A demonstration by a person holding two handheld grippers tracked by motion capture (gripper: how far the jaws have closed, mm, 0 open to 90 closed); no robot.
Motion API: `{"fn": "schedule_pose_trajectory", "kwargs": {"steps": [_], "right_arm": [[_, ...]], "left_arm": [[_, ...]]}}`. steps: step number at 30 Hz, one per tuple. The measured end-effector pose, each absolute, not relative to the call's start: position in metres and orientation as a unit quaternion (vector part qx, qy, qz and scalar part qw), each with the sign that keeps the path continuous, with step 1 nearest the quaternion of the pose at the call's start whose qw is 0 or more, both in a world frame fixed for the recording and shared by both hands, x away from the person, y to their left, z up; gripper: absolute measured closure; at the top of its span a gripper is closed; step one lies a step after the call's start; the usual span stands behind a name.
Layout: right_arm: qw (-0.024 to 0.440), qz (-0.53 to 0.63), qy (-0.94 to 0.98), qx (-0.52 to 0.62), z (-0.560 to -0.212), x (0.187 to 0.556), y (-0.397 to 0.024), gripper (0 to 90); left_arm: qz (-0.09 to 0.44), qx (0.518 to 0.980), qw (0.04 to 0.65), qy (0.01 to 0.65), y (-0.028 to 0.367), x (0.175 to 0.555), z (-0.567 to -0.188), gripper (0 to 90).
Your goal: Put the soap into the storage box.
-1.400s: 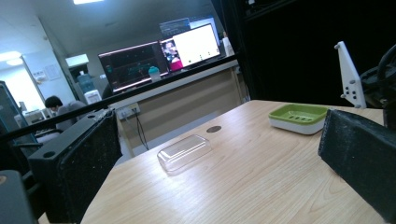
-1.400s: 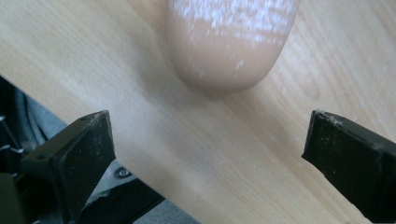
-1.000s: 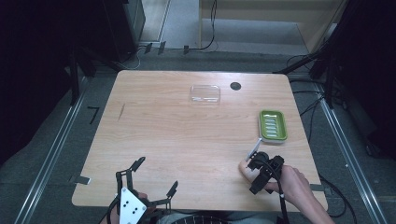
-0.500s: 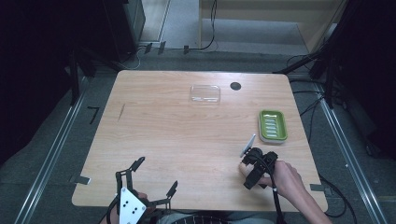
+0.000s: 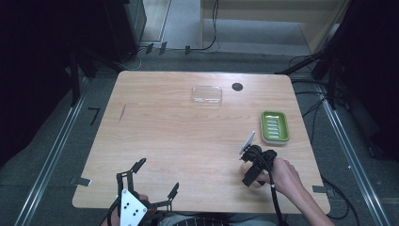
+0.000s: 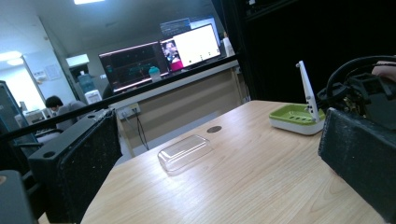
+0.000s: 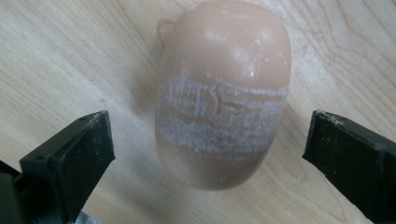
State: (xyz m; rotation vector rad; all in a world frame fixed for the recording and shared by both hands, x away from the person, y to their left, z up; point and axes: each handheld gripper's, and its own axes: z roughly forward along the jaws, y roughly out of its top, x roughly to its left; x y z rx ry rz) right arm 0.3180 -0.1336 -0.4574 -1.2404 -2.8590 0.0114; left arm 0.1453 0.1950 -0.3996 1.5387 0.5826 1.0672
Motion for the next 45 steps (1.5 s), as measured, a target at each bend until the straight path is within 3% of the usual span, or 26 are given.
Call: {"fn": "schedule_pose_trajectory", "kwargs": {"steps": [11, 17, 21, 32, 45], "right_arm": [[0.011, 0.004, -0.915, -0.404, -0.4642, 0.3259, -0.1298, 0.0], [0.003, -0.006, -0.916, -0.401, -0.4612, 0.3243, -0.1281, 14.8], [0.003, -0.003, -0.915, -0.403, -0.4617, 0.3238, -0.1276, 15.6], [-0.004, 0.010, -0.908, -0.419, -0.4642, 0.3232, -0.1280, 29.1], [-0.004, 0.011, -0.906, -0.423, -0.4668, 0.3217, -0.1277, 32.4]], "left_arm": [[0.452, 0.652, 0.557, 0.247, 0.1951, 0.1455, -0.3997, 0.0], [0.452, 0.652, 0.556, 0.247, 0.1951, 0.1452, -0.3996, 0.0], [0.452, 0.652, 0.556, 0.247, 0.1951, 0.1451, -0.3996, 0.0], [0.452, 0.651, 0.558, 0.248, 0.1952, 0.1451, -0.3996, 0.0], [0.452, 0.651, 0.558, 0.246, 0.1950, 0.1451, -0.3996, 0.0]]}}
